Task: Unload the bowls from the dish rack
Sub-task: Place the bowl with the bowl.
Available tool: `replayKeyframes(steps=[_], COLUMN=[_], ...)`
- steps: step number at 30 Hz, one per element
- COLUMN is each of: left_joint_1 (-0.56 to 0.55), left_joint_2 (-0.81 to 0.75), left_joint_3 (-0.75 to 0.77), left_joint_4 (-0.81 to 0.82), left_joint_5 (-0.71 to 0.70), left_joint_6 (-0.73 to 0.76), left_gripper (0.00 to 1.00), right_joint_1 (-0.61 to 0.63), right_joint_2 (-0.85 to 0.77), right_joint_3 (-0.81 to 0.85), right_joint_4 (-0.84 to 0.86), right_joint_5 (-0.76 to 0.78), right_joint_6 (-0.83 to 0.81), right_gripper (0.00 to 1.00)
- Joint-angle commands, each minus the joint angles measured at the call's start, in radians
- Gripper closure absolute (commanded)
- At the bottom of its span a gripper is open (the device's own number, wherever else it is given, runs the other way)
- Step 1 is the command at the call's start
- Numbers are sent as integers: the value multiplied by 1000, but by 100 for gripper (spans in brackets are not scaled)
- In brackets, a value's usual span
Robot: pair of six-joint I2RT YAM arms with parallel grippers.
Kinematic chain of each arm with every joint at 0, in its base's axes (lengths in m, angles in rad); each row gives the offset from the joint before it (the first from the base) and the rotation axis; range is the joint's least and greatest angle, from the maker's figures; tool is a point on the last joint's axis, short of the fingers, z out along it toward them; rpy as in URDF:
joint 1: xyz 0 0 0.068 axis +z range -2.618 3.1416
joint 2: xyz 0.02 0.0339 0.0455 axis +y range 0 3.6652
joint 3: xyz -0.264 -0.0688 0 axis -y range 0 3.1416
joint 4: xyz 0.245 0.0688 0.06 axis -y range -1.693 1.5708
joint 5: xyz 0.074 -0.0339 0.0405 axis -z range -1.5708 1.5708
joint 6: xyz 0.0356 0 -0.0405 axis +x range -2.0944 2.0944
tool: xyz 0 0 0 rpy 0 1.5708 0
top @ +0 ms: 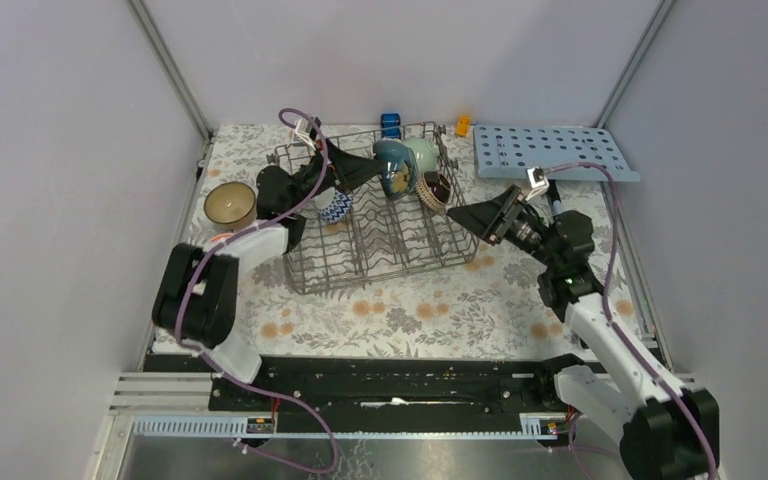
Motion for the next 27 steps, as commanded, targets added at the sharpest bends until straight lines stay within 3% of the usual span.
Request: replayKeyframes(steps=[1,5,8,11,18,27], left_joint_1=[2,-20,-97,-206,-401,-712], left_joint_2=[-226,-435,-572,-665,-824,-844], left_joint_3=[-30,-35,42,115,127,108], left_joint_4=[-85,-513,-947,-1207,-1517,-1716], left_joint_5=[40,40,-67,-183,-461,-830], left_joint_6=[143,388,689,904,1084,1177], left_gripper=[100,100,100,100,100,100], right_joint_1=[1,3,15,17,18,49], right_joint_2=[-161,-276,-310,-340,-331,-162], right_joint_3=[85,149,209,242,391,586], right_joint_4=[-297,-563,-763,-871,-1079,-1303], right_joint_5=[-8,19,48,79,153,272], right_joint_6=[-191,-330,-426,-474,-557,-668], right_gripper=[22,22,23,23,25,27])
